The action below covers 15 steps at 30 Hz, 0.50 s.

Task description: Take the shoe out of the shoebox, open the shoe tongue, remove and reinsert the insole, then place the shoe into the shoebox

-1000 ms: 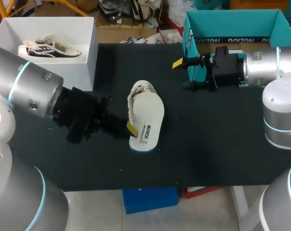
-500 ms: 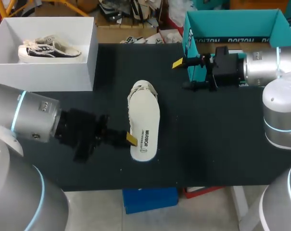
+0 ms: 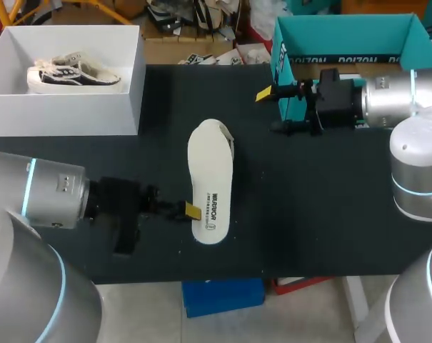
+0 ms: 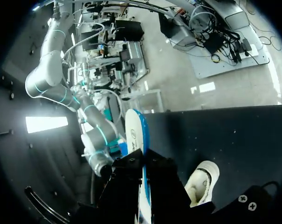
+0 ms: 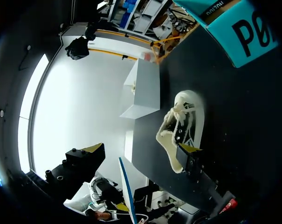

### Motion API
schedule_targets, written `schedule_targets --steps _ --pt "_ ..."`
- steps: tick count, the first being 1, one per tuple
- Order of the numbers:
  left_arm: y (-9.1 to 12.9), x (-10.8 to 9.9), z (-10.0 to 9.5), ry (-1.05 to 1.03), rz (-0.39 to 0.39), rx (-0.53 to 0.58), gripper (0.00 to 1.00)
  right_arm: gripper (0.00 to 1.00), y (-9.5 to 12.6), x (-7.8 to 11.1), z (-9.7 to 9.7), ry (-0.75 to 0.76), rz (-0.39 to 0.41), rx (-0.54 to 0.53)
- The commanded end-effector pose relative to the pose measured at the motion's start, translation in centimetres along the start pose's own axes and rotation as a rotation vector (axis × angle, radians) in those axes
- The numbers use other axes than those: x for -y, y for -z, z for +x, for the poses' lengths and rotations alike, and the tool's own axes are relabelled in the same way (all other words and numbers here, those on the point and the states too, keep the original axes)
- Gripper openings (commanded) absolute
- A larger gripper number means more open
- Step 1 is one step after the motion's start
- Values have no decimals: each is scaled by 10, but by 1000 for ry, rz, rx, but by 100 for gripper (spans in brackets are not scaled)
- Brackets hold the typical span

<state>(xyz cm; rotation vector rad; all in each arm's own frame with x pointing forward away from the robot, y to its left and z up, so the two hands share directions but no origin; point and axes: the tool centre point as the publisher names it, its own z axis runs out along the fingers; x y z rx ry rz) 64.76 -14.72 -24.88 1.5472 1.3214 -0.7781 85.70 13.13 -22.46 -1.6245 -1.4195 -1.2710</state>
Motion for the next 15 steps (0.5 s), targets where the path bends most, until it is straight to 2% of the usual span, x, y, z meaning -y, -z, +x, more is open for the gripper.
schedule_targets --steps 1,7,15 --pt "-14 -15 23 -11 -19 35 0 100 -2 1 -1 0 -3 -2" --pt "-21 -50 40 -26 -48 21 0 100 -2 1 -1 0 -3 -2" --pt "-28 -98 47 -33 -82 -1 0 100 -2 1 -1 0 -3 -2"
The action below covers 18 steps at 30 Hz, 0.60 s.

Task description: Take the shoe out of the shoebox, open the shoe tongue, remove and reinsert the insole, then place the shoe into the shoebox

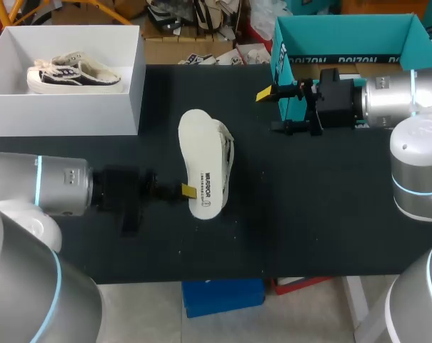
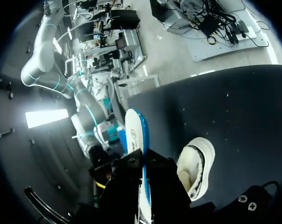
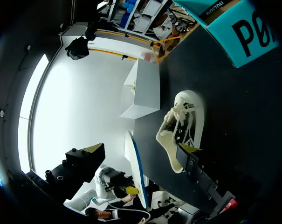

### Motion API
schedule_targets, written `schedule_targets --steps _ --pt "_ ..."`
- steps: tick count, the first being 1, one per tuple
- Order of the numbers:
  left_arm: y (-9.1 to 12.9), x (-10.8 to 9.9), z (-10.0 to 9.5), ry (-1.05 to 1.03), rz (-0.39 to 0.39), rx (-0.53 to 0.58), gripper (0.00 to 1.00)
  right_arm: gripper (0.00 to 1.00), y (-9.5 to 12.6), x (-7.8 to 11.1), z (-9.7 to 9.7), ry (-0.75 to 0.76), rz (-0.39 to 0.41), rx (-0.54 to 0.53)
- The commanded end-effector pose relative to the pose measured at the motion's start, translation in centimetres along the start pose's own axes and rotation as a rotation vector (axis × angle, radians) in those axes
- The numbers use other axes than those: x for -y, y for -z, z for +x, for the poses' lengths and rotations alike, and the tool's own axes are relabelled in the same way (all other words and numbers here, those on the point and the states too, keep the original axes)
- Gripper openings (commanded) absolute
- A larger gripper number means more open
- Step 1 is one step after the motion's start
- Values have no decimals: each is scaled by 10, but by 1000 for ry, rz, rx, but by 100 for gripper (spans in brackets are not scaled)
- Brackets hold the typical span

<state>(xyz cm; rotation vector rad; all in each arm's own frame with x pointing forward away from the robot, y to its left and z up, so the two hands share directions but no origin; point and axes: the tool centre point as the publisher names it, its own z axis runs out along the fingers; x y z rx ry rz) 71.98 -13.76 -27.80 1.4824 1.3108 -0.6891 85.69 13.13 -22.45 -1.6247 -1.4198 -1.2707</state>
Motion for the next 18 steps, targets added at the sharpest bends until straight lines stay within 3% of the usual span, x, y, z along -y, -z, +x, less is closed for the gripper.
schedule_targets --steps 1,9,18 --pt "-25 -39 3 -2 17 -4 0 100 -2 1 -1 0 -4 -2" --pt "-34 -71 4 18 -8 -3 0 100 -2 1 -1 0 -4 -2" --pt "-39 -77 0 13 7 -9 0 100 -2 1 -1 0 -4 -2"
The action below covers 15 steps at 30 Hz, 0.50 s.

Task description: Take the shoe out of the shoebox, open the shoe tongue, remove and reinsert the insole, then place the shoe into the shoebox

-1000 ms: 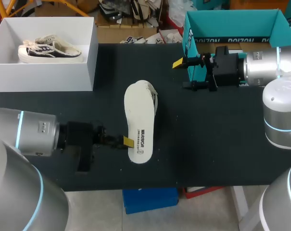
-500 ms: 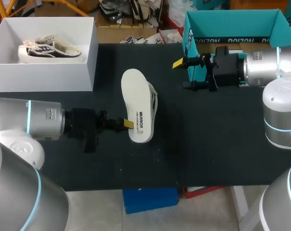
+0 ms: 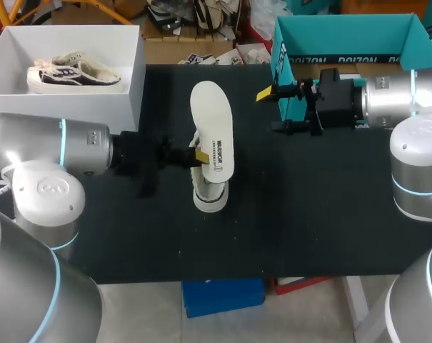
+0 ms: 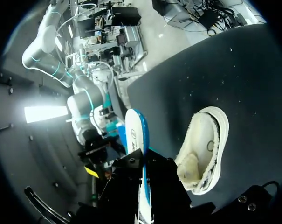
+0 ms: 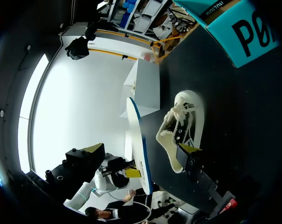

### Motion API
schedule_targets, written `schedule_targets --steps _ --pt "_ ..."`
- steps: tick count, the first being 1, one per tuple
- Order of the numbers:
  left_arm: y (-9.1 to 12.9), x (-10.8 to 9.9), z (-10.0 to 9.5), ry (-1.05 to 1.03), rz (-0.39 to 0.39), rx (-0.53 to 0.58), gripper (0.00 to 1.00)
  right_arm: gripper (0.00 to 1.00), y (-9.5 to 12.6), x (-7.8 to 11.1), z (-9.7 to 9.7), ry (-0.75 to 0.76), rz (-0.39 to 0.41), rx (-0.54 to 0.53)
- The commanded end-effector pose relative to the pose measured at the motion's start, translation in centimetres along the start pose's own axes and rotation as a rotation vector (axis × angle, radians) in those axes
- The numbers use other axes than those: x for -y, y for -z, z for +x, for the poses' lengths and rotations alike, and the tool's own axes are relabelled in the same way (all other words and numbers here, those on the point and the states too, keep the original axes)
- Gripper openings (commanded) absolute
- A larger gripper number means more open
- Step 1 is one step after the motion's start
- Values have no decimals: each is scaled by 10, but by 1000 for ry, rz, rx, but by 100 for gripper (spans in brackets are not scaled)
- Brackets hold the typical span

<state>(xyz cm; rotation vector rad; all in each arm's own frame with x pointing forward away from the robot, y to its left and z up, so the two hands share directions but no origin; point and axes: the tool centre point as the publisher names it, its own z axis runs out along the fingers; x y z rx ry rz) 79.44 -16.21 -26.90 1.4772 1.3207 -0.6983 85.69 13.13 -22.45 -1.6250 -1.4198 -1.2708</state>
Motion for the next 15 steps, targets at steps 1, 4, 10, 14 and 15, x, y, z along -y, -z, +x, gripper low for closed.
schedule_targets --steps 1,4,10,14,15 --pt "-5 -6 -1 0 5 -9 0 100 -2 1 -1 0 -3 -2" --pt "-5 -6 -1 0 5 -9 0 100 -2 1 -1 0 -3 -2" --pt "-5 -6 -1 0 5 -9 0 100 -8 -6 -9 62 54 -74" --pt "-5 -6 -1 0 5 -9 0 100 -25 -11 -14 93 127 -120" --pt "-5 -6 -1 0 5 -9 0 100 -28 -11 -15 98 139 -130"
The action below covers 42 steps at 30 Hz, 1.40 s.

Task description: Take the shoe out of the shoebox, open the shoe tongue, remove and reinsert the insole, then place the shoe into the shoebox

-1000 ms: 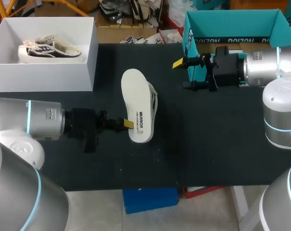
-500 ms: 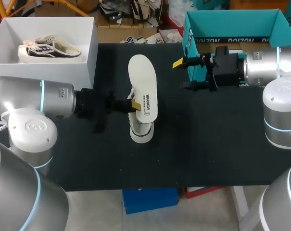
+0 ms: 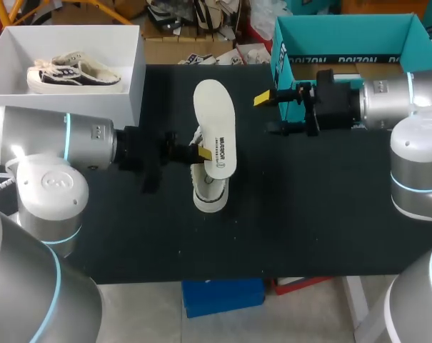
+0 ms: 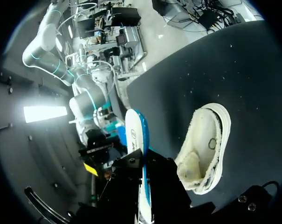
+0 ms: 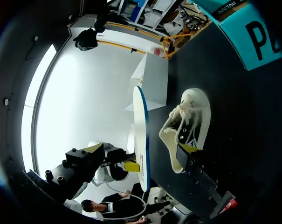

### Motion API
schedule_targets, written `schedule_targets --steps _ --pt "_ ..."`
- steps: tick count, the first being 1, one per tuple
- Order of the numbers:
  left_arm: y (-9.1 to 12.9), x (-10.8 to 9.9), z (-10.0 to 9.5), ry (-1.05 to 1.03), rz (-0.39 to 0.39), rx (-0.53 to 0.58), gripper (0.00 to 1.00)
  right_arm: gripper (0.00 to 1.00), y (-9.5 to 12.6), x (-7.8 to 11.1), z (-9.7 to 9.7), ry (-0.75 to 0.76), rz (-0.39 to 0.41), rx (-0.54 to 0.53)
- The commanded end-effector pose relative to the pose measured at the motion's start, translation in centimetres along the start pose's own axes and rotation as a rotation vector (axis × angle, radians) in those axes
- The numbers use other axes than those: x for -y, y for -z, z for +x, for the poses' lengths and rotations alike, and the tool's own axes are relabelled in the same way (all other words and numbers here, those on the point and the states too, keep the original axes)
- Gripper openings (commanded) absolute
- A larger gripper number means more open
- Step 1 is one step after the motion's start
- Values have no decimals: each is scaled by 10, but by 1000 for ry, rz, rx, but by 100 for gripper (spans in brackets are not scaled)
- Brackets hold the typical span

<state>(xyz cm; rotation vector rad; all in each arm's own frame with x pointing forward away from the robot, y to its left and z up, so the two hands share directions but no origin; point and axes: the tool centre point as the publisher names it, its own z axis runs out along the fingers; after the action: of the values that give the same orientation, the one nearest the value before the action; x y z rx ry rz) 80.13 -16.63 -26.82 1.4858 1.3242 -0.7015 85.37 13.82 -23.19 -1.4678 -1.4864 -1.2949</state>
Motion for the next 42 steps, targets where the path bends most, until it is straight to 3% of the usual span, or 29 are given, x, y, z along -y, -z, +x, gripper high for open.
schedule_targets --steps 1,8,15,34,37,38,42 --pt "0 1 -1 -1 -3 -4 0 100 -20 -18 -16 19 71 -72" --pt "0 1 -1 -1 -3 -4 0 100 -36 -24 -15 79 122 -134" --pt "0 1 -1 -1 -3 -4 0 100 -50 -17 -17 98 154 -138" --pt "0 1 -1 -1 -3 -4 0 96 -74 -1 -12 84 169 -142" --pt "0 1 -1 -1 -3 -4 0 76 -76 -1 -11 84 170 -141" --pt "0 1 -1 -1 -3 -4 0 56 -77 -1 -11 83 170 -141" --pt "0 1 -1 -1 -3 -4 0 43 -78 0 -11 80 174 -138"
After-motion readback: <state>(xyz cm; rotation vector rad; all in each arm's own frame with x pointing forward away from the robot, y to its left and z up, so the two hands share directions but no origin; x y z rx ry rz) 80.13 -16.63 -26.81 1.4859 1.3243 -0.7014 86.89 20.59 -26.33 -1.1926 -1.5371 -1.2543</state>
